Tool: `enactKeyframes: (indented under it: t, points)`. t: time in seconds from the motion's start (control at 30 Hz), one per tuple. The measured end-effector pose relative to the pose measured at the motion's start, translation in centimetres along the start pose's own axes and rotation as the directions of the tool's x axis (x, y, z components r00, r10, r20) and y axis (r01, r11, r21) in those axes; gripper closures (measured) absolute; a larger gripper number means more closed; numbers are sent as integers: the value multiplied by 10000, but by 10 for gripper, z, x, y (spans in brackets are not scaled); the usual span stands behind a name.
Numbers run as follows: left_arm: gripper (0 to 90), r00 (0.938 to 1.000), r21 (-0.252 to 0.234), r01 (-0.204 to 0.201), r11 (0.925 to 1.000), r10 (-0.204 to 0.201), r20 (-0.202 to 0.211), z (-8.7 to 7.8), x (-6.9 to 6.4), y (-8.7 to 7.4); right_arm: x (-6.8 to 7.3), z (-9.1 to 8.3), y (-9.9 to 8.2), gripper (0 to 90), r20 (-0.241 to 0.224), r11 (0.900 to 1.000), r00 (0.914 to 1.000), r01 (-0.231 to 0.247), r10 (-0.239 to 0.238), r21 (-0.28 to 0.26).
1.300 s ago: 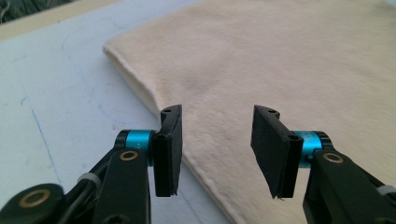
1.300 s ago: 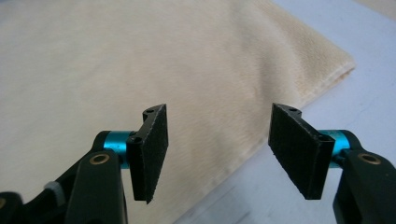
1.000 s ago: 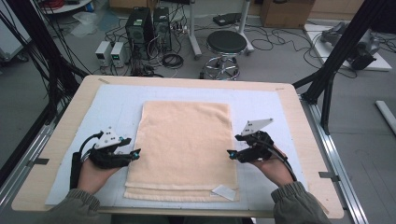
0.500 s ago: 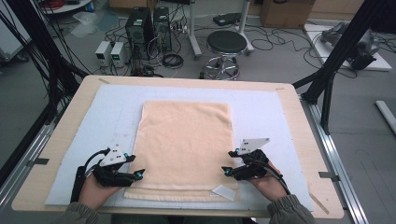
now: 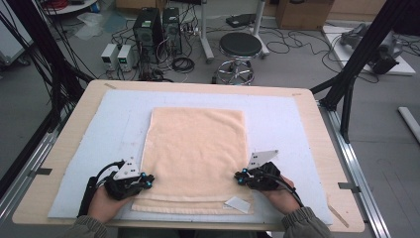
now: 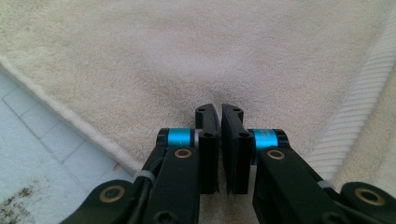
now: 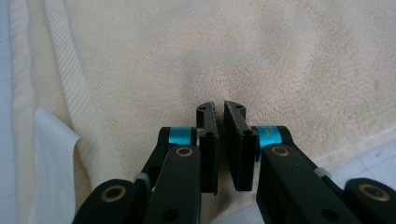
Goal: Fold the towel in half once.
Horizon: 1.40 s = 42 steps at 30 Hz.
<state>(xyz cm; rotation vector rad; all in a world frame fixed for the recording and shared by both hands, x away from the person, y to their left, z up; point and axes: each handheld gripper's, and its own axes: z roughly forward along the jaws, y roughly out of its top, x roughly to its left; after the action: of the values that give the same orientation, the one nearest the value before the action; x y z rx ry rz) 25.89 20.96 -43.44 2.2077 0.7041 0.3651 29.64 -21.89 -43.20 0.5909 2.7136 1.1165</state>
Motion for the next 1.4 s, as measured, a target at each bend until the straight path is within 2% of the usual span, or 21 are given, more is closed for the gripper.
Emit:
enactKeyframes:
  t: [0.13, 0.23, 0.43, 0.5, 0.53, 0.57, 0.6, 0.67, 0.7, 0.73, 0.87, 0.93, 1.1, 1.23, 1.3, 1.37, 1.4]
  points:
    - [868, 9998, -461, 185, 9988, -189, -83, -10, -1, 4, 0, -9, 4, 851, -73, 9995, 10000, 16, -18, -314]
    - [870, 9998, -917, 109, 9957, -126, -178, -24, -5, 9, 4, -24, 12, 852, -141, 9977, 9997, 185, -194, -652]
    - [870, 9999, -1396, 125, 9901, -112, 97, -46, -14, 14, 20, -50, 24, 850, -333, 9943, 9972, 632, -662, -855]
    - [865, 9995, -1311, -3, 9914, 42, 299, -51, -16, 14, 24, -53, 23, 827, -401, 9947, 9975, 548, -584, -865]
    - [840, 9995, -1195, 0, 9928, 39, 326, -51, -17, 12, 24, -53, 21, 749, -387, 9956, 9979, 480, -513, -807]
    - [762, 9997, -1145, 46, 9934, -20, 223, -51, -17, 11, 23, -51, 18, 677, -346, 9972, 9990, 254, -279, -697]
    - [665, 9998, -1027, 72, 9947, -50, 214, -51, -16, 7, 21, -49, 15, 674, -375, 9979, 9992, 135, -159, -641]
    - [628, 9996, -956, 155, 9953, -133, 237, -52, -16, 1, 22, -47, 7, 644, -429, 9977, 9991, 29, -58, -677]
    - [613, 9989, -945, 238, 9952, -199, 423, -51, -16, -3, 23, -46, 6, 637, -481, 9973, 9988, 47, -82, -729]
    - [614, 9984, -851, 224, 9961, -178, 540, -50, -17, -6, 25, -44, 3, 632, -602, 9964, 9981, 93, -145, -846]
    - [622, 9968, -418, -4, 9991, 37, 804, -41, -22, -11, 32, -34, -2, 599, -1063, 9977, 9939, 242, -308, -632]
    - [621, 9960, -303, 1, 9995, 26, 888, -35, -23, -12, 36, -27, -3, 588, -1330, 9983, 9903, 333, -394, -474]
    - [620, 9944, 57, 60, 10000, -66, 1053, -25, -22, -16, 41, -23, -4, 560, -1927, 9966, 9793, 505, -621, -648]
    - [623, 9937, 84, -14, 10000, 4, 1118, -22, -23, -16, 44, -15, -6, 612, -2187, 9970, 9727, 745, -774, -215]
    - [648, 9941, 122, -137, 9998, 123, 1081, -20, -24, -17, 46, -8, -8, 696, -2221, 9958, 9712, 912, -865, 112]
    - [687, 9941, 117, -216, 9997, 202, 1061, -18, -25, -16, 46, -6, -8, 793, -2130, 9951, 9728, 970, -913, 164]
    - [710, 9940, 139, -233, 9996, 217, 1068, -18, -25, -15, 44, -7, -7, 811, -2109, 9953, 9733, 961, -911, 135]
